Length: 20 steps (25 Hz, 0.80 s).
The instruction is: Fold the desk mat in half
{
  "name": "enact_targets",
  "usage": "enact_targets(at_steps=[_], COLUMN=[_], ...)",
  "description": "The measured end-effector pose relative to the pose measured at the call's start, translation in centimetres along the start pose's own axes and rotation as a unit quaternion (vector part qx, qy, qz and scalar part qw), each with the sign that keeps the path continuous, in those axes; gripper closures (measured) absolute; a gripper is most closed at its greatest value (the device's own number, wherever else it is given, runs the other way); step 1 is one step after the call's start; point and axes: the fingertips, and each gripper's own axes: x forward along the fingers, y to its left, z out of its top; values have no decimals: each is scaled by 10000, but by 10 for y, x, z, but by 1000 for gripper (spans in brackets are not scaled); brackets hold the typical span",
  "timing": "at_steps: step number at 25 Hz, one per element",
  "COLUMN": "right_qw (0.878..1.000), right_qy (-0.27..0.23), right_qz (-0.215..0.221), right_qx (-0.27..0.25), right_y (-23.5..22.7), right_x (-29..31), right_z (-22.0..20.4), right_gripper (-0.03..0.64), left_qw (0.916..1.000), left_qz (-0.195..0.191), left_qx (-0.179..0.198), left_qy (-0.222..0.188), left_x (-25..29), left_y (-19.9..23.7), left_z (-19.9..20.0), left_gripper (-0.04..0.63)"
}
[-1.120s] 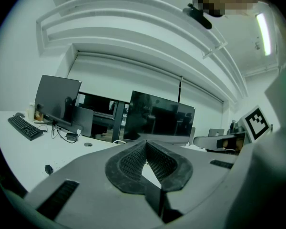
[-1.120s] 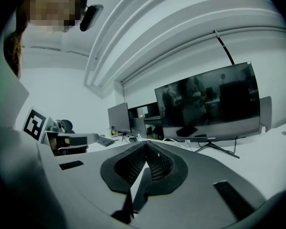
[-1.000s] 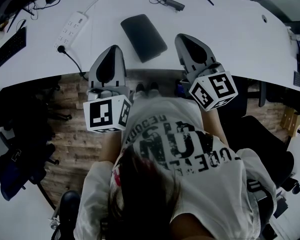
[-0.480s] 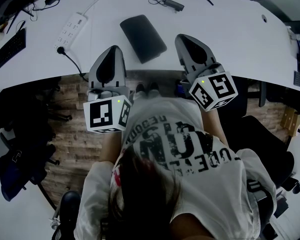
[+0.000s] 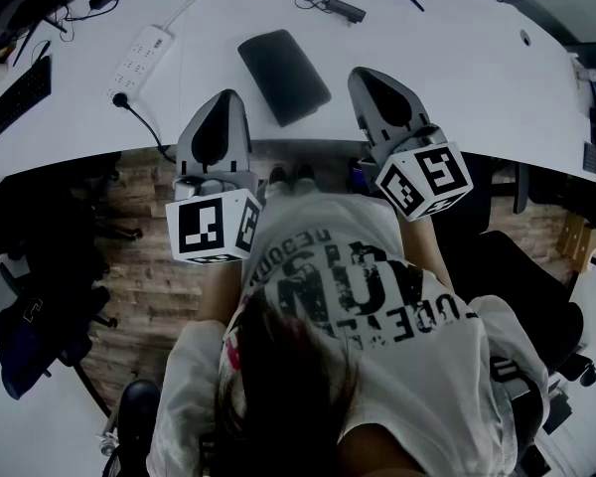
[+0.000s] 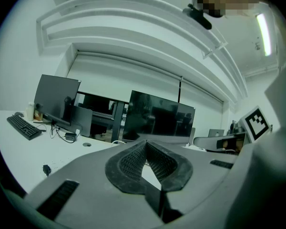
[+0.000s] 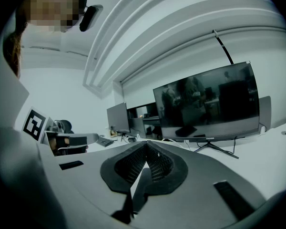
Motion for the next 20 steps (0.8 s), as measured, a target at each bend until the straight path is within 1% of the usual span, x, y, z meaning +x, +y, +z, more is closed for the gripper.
enact_targets(at_steps=[17,20], right_qw=[10000,10000], right_qy=[8,65], right_qz=[-18,29], right_qx=[14,-50], right_y=[-1,1], right_x=[-2,0], right_z=[-1,-3], right_gripper=[623,623], left_qw=[10000,10000], left_qz=[-5,-4], left_qx=[-7,0], left_qy=[-4,-4], left_x=[0,0], left_y=[-1,-1], left_z=[0,0], left_gripper=[594,594])
